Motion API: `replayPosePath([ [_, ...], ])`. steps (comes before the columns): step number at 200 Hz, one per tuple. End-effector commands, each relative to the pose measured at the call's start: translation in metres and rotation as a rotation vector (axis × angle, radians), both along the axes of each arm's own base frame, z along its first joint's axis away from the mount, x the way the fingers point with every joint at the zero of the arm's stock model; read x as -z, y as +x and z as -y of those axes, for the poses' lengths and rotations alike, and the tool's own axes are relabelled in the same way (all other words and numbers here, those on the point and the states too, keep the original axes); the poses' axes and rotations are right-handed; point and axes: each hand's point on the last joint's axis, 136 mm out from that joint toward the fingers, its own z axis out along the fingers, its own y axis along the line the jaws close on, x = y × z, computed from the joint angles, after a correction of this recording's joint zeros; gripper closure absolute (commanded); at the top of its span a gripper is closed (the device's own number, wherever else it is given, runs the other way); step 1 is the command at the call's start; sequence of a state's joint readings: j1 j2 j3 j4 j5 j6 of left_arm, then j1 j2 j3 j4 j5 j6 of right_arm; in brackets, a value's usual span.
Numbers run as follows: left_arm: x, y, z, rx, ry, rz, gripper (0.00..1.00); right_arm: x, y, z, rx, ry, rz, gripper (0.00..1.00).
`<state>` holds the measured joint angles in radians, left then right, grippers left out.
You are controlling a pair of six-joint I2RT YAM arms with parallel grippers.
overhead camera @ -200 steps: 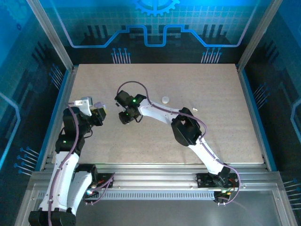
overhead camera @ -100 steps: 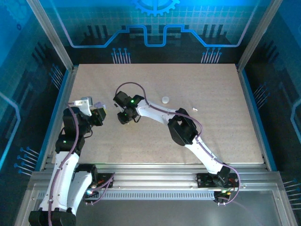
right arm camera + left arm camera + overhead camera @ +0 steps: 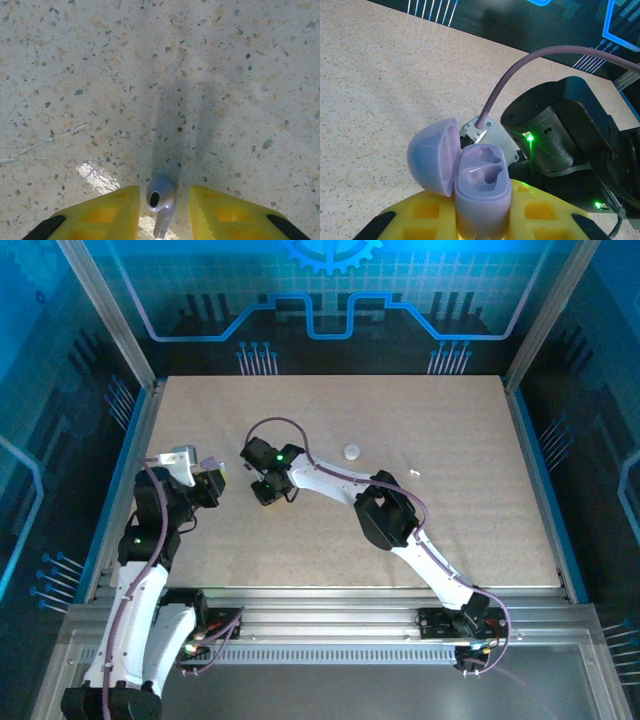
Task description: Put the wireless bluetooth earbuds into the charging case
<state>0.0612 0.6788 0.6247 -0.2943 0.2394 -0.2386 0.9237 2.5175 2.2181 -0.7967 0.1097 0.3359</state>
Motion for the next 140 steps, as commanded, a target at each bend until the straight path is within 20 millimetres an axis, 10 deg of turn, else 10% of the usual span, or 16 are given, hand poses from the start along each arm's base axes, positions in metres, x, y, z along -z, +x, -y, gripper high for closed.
replayPosePath([
  [1,0.002,0.001,-0.001,-0.012,-0.022,-0.001,0.83,0.014,-0.006,-0.001,-0.005,-0.037,-0.008,0.7],
  [140,0.003,0.001,0.002,0.006,-0.03,-0.005,0.83,0.003,-0.004,0.013,0.057,-0.059,0.013,0.78],
])
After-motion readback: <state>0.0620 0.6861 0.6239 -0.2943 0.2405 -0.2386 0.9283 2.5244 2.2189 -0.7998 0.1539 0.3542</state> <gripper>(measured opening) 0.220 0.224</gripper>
